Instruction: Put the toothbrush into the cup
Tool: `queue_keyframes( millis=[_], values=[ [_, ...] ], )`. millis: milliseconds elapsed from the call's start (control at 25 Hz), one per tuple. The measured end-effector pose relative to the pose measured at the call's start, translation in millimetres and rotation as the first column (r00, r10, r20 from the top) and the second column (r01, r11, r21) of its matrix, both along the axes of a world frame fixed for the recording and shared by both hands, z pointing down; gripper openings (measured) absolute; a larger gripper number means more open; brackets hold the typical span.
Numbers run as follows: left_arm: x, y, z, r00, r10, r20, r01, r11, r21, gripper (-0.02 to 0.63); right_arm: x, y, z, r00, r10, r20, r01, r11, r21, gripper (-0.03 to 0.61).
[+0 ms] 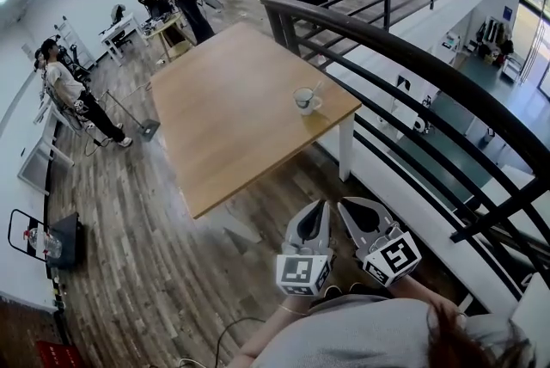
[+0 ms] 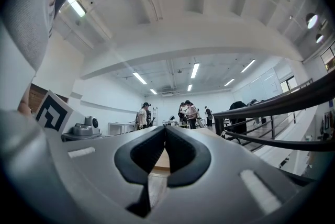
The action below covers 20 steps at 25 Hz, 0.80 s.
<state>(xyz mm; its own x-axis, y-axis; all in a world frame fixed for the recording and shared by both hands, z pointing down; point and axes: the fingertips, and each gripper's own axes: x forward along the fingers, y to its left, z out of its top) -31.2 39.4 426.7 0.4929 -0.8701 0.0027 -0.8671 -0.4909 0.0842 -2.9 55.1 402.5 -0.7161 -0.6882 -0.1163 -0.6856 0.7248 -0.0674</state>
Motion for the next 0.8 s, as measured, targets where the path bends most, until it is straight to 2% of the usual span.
queue_keyframes(
  millis=[360, 800],
  values=[
    [22.5, 6.6, -4.2, 1.0, -0.024, -0.002, 0.024, 1.0, 0.017, 0.003, 18.1, 12.4, -0.6, 0.998, -0.058, -0.026, 0.058, 0.998, 0.013, 0.003],
    [32.8, 12.6, -8.2, 1.0, -0.03, 0.003, 0.03, 0.999, 0.012, 0.003, 26.4, 21.2, -7.5, 0.996, -0.066, -0.053, 0.068, 0.997, 0.037, 0.005]
  ],
)
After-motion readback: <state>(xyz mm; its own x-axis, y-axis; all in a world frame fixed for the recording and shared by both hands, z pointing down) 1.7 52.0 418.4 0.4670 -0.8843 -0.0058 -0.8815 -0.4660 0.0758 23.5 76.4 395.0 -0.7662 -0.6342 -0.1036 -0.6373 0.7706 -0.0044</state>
